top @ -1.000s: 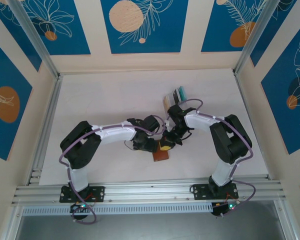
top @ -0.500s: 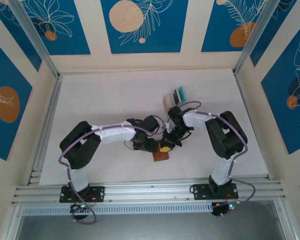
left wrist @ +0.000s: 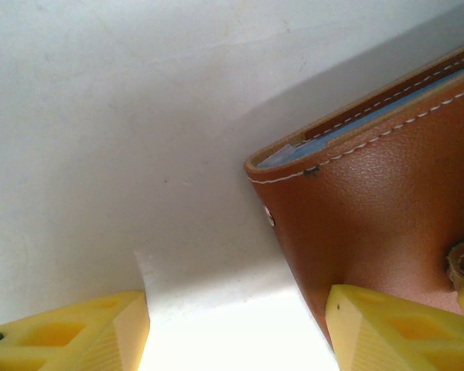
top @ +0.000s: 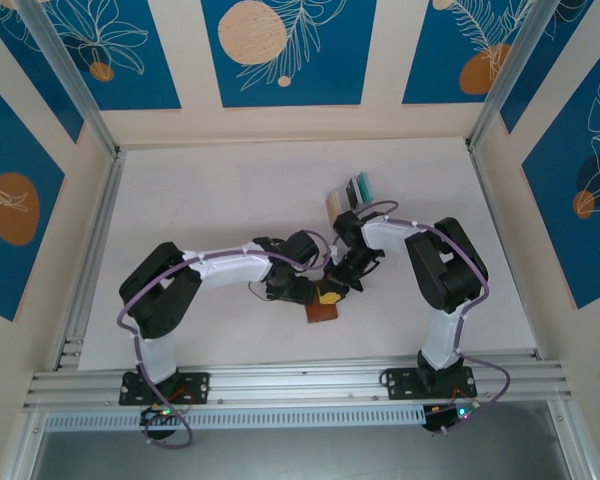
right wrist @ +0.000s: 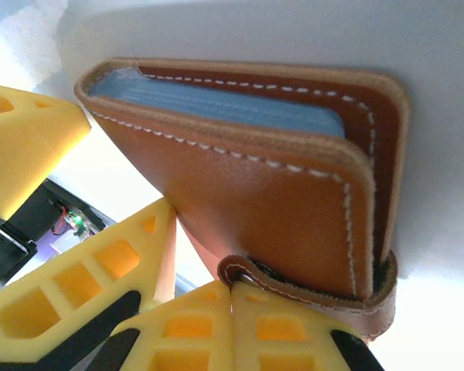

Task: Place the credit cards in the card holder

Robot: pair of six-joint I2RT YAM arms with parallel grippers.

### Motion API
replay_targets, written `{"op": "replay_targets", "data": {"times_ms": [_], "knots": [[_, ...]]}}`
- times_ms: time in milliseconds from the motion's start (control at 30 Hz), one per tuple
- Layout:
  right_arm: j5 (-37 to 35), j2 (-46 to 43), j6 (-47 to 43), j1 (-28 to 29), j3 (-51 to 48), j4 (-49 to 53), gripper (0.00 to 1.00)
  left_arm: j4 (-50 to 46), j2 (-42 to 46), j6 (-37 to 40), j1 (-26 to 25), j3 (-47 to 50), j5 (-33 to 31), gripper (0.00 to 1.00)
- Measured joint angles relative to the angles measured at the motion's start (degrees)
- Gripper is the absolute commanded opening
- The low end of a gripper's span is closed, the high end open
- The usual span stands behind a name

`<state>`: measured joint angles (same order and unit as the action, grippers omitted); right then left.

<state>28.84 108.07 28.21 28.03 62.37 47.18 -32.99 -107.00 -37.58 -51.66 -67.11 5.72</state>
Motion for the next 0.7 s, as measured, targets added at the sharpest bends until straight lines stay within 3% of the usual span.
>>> {"op": "replay_targets", "data": {"times_ms": [700], "knots": [[-0.31, 4.13, 4.20, 0.11, 4.44, 5.09, 0.00, 0.87, 1.36, 0.00, 0.00, 0.92, -0.09, 0.62]]}}
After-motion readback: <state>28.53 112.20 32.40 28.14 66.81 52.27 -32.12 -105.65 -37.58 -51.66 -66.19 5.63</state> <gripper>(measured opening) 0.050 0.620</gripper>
